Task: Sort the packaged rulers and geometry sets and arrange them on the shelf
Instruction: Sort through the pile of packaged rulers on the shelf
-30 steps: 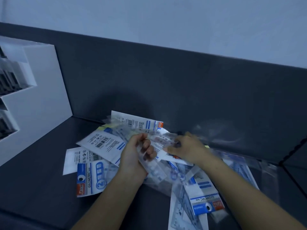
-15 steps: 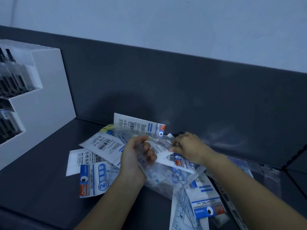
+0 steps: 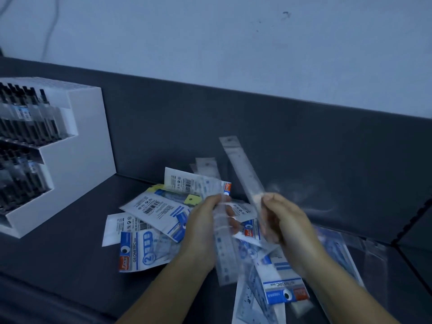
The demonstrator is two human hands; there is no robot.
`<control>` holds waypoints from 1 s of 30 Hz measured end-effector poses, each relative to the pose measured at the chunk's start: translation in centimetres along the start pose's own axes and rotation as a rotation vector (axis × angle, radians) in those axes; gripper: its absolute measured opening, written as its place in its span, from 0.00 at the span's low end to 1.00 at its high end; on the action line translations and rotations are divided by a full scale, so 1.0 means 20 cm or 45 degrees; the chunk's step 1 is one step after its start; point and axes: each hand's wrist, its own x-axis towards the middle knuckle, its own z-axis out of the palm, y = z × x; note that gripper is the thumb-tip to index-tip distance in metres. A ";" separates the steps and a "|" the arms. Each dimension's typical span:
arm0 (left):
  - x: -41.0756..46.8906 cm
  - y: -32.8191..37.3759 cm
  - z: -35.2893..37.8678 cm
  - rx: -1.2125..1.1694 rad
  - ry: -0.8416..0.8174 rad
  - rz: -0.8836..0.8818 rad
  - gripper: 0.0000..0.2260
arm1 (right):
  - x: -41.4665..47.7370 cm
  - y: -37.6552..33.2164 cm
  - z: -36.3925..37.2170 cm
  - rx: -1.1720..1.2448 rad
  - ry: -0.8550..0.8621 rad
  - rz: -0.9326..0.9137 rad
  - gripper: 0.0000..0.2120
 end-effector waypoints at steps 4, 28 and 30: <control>-0.08 -0.04 0.08 -0.061 -0.038 0.046 0.19 | -0.18 0.02 0.08 -0.048 -0.203 0.030 0.12; -0.03 -0.20 0.11 -0.002 -0.053 -0.106 0.15 | 0.02 0.20 -0.72 -1.770 0.164 0.174 0.07; -0.03 -0.21 0.12 0.055 -0.072 -0.120 0.14 | 0.00 0.14 -0.72 -2.006 0.244 0.077 0.12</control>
